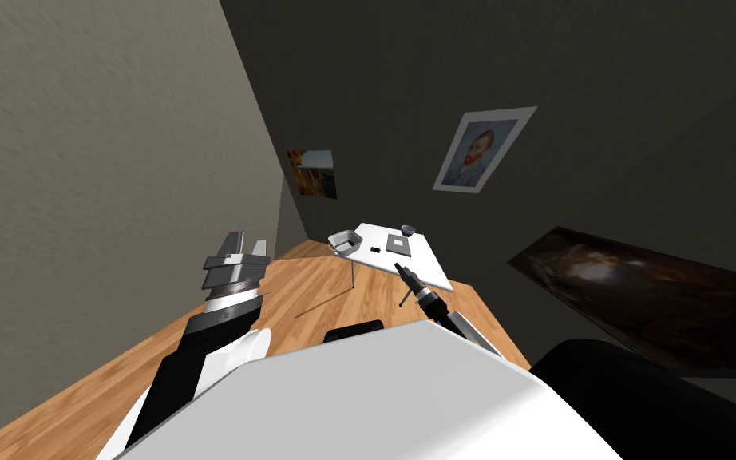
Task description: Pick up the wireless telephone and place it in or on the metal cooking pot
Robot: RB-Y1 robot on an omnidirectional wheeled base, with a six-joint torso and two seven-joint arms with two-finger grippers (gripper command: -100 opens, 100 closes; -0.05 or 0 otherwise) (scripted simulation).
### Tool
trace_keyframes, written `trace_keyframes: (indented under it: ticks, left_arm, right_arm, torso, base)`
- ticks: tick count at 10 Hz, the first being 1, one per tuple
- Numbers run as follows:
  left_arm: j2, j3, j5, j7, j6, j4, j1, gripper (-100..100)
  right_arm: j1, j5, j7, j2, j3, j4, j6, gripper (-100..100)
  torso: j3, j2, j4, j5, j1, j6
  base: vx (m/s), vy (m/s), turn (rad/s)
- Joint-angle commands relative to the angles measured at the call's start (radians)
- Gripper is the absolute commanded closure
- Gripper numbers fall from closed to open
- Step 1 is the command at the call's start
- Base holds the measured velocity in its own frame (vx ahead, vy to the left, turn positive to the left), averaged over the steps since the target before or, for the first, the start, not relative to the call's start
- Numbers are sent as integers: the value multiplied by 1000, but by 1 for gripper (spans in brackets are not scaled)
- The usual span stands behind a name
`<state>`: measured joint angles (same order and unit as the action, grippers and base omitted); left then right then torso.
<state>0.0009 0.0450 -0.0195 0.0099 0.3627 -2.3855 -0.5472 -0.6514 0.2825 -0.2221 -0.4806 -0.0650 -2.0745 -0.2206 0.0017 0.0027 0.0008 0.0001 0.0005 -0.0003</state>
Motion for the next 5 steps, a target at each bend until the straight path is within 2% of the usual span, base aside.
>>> trace_keyframes:
  ticks: [1, 2, 3, 5]
  left_arm:
    - [0, 0, 0, 0, 0, 0, 0, 0]
    - [0, 0, 0, 0, 0, 0, 0, 0]
    - [0, 0, 0, 0, 0, 0, 0, 0]
    - [0, 0, 0, 0, 0, 0, 0, 0]
  right_arm:
    - [-12, 10, -5, -25, -2, 34, -6, -100]
    - [-30, 31, -14, -64, -11, 72, 2, -100]
    - [-30, 31, -14, -71, -11, 73, 2, -100]
    - [-64, 72, -31, -146, -32, 148, 12, -100]
  torso:
    - [0, 0, 0, 0, 0, 0]
    - [0, -1, 0, 0, 0, 1]
    - [-1, -1, 0, 0, 0, 0]
    - [-1, -2, 0, 0, 0, 0]
  base:
    - [-27, 17, 60]
    - [-23, 23, 119]
    - [-22, 19, 84]
    - [-18, 43, 206]
